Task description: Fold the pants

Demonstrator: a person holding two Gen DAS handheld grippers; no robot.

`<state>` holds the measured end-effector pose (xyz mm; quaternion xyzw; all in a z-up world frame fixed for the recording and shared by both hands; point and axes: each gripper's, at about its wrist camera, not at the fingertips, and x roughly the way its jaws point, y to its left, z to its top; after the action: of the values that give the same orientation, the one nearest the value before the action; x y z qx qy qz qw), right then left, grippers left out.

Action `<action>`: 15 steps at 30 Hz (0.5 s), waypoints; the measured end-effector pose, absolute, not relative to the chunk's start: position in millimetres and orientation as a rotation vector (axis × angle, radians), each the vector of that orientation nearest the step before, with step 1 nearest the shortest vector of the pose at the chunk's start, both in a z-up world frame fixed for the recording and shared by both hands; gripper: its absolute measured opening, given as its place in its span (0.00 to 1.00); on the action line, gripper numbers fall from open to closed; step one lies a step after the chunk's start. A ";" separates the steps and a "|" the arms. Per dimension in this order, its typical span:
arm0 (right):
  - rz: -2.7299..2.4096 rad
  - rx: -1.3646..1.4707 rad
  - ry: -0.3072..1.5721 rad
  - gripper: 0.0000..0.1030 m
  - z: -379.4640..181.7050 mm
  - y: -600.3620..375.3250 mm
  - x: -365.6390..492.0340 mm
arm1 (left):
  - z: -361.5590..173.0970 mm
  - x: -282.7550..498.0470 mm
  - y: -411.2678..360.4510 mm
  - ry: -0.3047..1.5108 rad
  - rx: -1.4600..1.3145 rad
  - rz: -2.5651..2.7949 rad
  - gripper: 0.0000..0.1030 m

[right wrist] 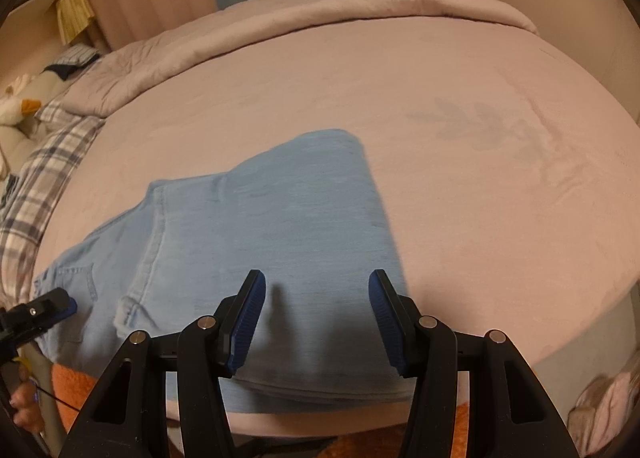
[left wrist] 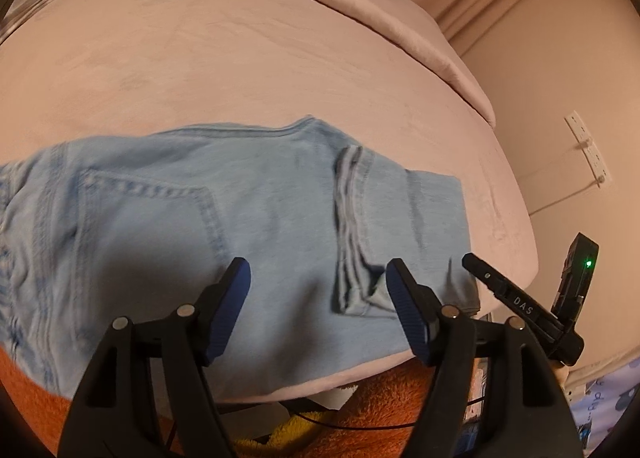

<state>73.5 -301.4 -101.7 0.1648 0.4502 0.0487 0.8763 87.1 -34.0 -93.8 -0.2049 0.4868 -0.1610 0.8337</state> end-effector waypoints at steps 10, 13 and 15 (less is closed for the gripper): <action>0.067 0.393 0.954 0.52 -108.1 -314.2 65.6 | -121.9 142.5 -74.9 1.129 -0.459 -0.508 0.67; 0.063 0.403 0.951 0.52 -108.1 -318.1 63.3 | -133.6 158.0 -81.2 1.157 -0.467 -0.532 0.59; 0.059 0.408 0.951 0.52 -108.6 -320.6 61.4 | -138.0 163.6 -79.4 1.167 -0.511 -0.545 0.48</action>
<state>61.4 -320.6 -108.6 0.1951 0.4545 0.0280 0.8687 163.6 -79.4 -138.0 -0.2355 0.5381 -0.2514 0.7693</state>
